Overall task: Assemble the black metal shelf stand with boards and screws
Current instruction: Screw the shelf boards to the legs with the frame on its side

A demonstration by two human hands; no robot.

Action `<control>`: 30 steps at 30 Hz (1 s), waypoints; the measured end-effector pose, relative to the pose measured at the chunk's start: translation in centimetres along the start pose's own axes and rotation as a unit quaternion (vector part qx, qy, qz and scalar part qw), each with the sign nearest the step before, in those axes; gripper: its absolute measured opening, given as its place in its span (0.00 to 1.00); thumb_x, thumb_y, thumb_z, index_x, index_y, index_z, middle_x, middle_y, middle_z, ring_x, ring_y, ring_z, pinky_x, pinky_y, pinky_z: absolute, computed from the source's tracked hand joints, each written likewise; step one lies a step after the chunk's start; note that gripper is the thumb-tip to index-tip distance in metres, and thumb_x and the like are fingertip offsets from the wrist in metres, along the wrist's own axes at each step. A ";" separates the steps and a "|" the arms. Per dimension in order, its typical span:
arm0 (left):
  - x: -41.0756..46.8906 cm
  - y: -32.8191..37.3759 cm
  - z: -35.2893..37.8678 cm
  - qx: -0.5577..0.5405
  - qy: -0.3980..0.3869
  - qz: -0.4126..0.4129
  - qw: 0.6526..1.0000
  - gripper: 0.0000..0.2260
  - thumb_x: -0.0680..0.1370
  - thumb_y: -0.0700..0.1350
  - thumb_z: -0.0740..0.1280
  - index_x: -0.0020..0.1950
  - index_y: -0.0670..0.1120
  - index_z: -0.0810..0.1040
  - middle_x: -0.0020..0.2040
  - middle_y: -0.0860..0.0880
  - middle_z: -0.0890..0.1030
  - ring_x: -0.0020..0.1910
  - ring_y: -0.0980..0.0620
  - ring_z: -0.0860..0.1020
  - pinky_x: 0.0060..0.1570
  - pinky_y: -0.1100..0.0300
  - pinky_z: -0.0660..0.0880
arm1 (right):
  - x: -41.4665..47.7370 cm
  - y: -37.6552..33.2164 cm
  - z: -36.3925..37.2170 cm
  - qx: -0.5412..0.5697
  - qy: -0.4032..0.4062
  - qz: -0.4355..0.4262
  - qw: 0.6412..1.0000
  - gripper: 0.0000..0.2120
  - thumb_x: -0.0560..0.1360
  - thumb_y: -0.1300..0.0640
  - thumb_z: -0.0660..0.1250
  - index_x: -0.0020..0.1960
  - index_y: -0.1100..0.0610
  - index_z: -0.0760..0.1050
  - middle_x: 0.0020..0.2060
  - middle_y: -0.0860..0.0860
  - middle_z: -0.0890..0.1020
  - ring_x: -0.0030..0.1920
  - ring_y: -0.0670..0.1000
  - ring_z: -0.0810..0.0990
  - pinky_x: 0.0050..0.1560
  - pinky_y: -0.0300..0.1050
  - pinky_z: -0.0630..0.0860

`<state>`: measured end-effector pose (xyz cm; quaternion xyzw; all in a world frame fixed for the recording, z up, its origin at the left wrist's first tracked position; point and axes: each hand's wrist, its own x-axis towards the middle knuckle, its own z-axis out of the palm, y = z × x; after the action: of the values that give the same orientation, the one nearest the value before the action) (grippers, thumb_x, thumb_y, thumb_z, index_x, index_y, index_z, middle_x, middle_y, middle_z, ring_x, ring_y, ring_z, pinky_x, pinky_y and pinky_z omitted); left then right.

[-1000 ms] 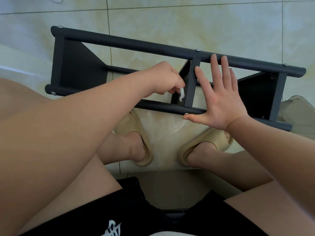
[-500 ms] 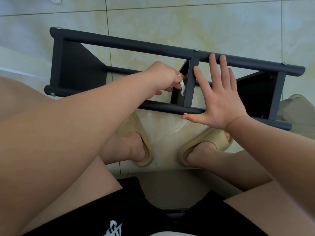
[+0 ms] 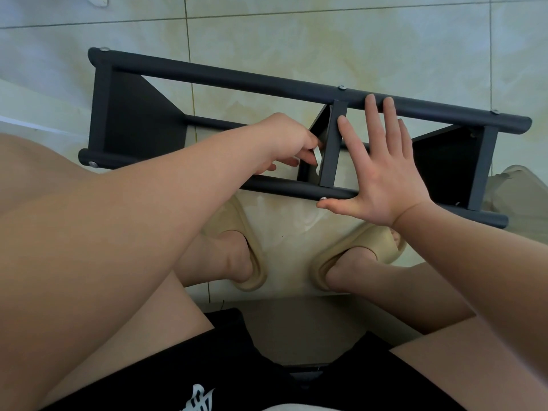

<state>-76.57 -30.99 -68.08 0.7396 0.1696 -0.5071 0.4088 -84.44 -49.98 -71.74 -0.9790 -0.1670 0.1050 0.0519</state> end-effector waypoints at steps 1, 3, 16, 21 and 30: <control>0.0 0.0 0.0 0.013 0.002 -0.003 1.000 0.11 0.83 0.50 0.62 0.62 0.51 0.79 0.44 0.55 0.86 0.50 0.56 0.77 0.62 0.49 0.68 | 0.0 0.0 0.0 -0.001 -0.001 0.000 1.000 0.57 0.67 0.18 0.53 0.83 0.54 0.48 0.81 0.64 0.45 0.80 0.69 0.43 0.77 0.69 0.49; 0.0 -0.1 0.0 0.026 0.004 -0.007 1.000 0.11 0.83 0.49 0.62 0.63 0.51 0.79 0.45 0.55 0.86 0.50 0.55 0.77 0.61 0.49 0.68 | 0.0 0.0 0.0 -0.002 -0.003 0.000 1.000 0.57 0.67 0.18 0.53 0.83 0.54 0.48 0.81 0.64 0.45 0.80 0.69 0.42 0.77 0.69 0.49; 0.8 -0.5 -0.1 -0.042 -0.031 -0.006 0.999 0.09 0.83 0.49 0.63 0.59 0.49 0.78 0.43 0.54 0.87 0.52 0.56 0.80 0.62 0.50 0.71 | 0.0 0.1 0.2 0.001 0.003 -0.002 1.000 0.57 0.67 0.18 0.52 0.83 0.53 0.47 0.81 0.64 0.46 0.80 0.69 0.42 0.77 0.69 0.48; 1.0 -0.4 -0.1 -0.024 -0.040 -0.006 0.999 0.10 0.84 0.48 0.61 0.61 0.47 0.77 0.42 0.54 0.87 0.53 0.57 0.79 0.64 0.48 0.70 | 0.0 0.1 0.3 0.001 0.005 -0.003 1.000 0.57 0.68 0.17 0.52 0.83 0.53 0.47 0.81 0.64 0.45 0.80 0.69 0.42 0.77 0.69 0.49; 0.9 -0.5 -0.5 0.029 -0.033 0.002 0.999 0.08 0.83 0.45 0.61 0.57 0.48 0.79 0.45 0.55 0.84 0.51 0.57 0.78 0.62 0.48 0.70 | 0.0 0.0 0.1 0.003 -0.001 0.000 1.000 0.57 0.67 0.17 0.52 0.83 0.53 0.47 0.81 0.64 0.45 0.80 0.69 0.42 0.77 0.69 0.48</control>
<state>-76.17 -30.44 -69.06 0.7345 0.1398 -0.5349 0.3936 -84.41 -49.96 -71.83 -0.9787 -0.1668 0.1065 0.0541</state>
